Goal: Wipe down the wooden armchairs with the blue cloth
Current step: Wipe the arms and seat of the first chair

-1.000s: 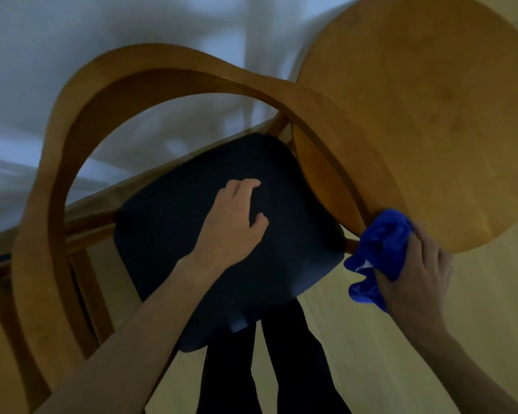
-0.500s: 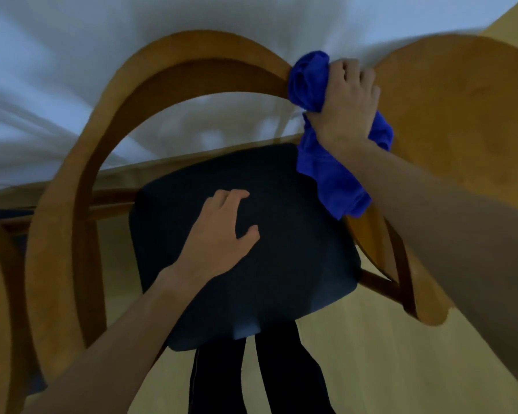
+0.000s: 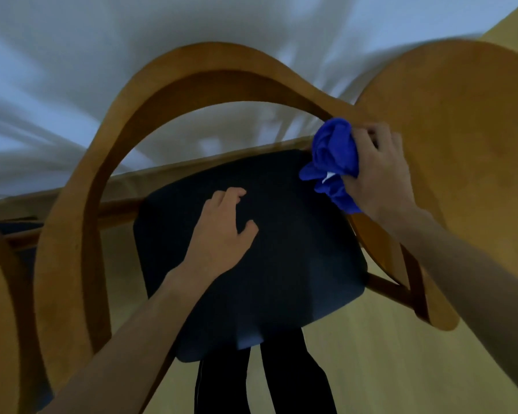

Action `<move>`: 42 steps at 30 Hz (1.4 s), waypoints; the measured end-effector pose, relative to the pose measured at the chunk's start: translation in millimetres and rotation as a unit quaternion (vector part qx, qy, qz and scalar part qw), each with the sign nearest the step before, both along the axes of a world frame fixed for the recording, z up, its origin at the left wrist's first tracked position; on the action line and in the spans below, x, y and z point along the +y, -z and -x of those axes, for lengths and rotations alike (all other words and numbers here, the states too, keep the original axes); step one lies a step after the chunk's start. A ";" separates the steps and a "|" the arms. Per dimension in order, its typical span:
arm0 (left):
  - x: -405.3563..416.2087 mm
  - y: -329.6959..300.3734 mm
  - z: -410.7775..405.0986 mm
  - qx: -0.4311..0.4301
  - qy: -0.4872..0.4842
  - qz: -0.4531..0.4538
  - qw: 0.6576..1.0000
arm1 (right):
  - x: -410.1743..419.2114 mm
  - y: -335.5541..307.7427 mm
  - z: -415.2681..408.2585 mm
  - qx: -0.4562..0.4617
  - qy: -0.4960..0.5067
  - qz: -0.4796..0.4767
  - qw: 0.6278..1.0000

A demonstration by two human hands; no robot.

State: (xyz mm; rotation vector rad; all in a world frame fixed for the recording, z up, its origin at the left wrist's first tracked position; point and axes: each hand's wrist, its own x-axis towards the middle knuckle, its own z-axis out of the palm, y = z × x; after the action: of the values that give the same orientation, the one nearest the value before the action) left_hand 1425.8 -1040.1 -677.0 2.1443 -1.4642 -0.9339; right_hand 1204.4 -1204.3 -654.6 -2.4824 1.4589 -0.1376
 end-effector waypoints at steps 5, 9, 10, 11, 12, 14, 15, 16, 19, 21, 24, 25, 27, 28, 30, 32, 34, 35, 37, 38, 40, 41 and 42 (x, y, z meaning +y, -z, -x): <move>-26.4 -3.9 1.2 0.124 0.075 -0.032 0.989 | 9.1 -27.9 -9.9 -0.083 -0.111 -0.240 0.961; -59.4 -17.8 -6.3 0.220 0.110 0.022 0.969 | -6.3 -44.2 -23.8 -0.103 -0.054 -0.318 0.941; -64.7 -22.3 -8.2 0.215 0.121 0.036 0.969 | -8.4 -48.0 -26.9 -0.107 -0.059 -0.341 0.932; -69.1 -27.5 -10.4 0.200 0.131 0.049 0.970 | -9.8 -52.3 -30.3 -0.120 -0.070 -0.375 0.916; -73.2 -32.5 -13.3 0.188 0.136 0.057 0.971 | -10.9 -56.8 -33.8 -0.139 -0.084 -0.412 0.897; -81.5 -44.2 -21.5 0.188 0.134 0.061 0.971 | -15.1 -65.0 -40.3 -0.157 -0.106 -0.453 0.871; -85.4 -50.6 -26.4 0.178 0.136 0.066 0.972 | -17.8 -68.5 -44.2 -0.153 -0.116 -0.456 0.869; -89.2 -57.6 -31.6 0.149 0.144 0.077 0.975 | -21.4 -71.6 -48.6 -0.146 -0.127 -0.449 0.872; -97.0 -76.6 -44.2 0.058 0.164 0.125 0.977 | -34.3 -81.2 -63.5 -0.111 -0.168 -0.349 0.915; -99.1 -86.7 -50.1 0.038 0.141 0.147 0.978 | -45.5 -85.1 -71.0 -0.060 -0.181 -0.248 0.950; -102.3 -97.4 -52.4 0.012 0.092 0.173 0.981 | -53.6 -89.0 -78.5 -0.015 -0.179 -0.109 0.978; -103.0 -100.3 -51.7 0.006 0.068 0.197 0.978 | -52.4 -90.3 -80.6 -0.021 -0.176 -0.069 0.982; -103.2 -108.2 -49.7 -0.003 0.020 0.255 0.967 | -46.2 -92.2 -82.5 -0.076 -0.171 0.005 0.982; -102.7 -110.9 -49.4 -0.020 0.017 0.278 0.960 | -41.9 -92.5 -81.6 -0.109 -0.167 0.029 0.979; -97.8 -109.7 -49.7 -0.072 0.055 0.291 0.952 | -31.3 -87.7 -74.7 -0.131 -0.159 0.039 0.978; -84.1 -96.6 -45.0 -0.104 0.098 0.240 0.960 | -14.7 -72.6 -63.3 -0.101 -0.158 0.003 0.982; -60.3 -72.6 -33.5 -0.085 0.118 0.143 0.979 | 13.0 -49.4 -52.2 -0.055 -0.164 -0.093 0.981; -44.4 -57.8 -25.3 -0.066 0.125 0.089 0.986 | 30.3 -34.6 -45.9 -0.025 -0.167 -0.141 0.976; -8.5 -25.7 -6.0 -0.040 0.149 -0.010 0.988 | 69.1 -1.5 -31.1 0.041 -0.189 -0.207 0.959; 10.1 -9.9 2.6 -0.032 0.166 -0.052 0.984 | 89.3 15.1 -24.3 0.072 -0.208 -0.240 0.945; 45.8 16.0 18.8 -0.007 0.189 -0.127 0.974 | 125.8 41.2 -11.4 0.114 -0.221 -0.325 0.912; 62.3 25.2 26.3 0.009 0.199 -0.160 0.967 | 141.3 49.9 -4.2 0.123 -0.217 -0.367 0.896; 77.2 31.9 33.7 0.031 0.211 -0.192 0.958 | 155.0 55.8 3.0 0.124 -0.212 -0.399 0.883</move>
State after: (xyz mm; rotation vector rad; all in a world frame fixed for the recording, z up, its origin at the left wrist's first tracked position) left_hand 1392.1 -962.9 -708.8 2.0585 -1.8766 -1.5315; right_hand 1201.4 -1049.3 -710.4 -2.0590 0.7501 0.7374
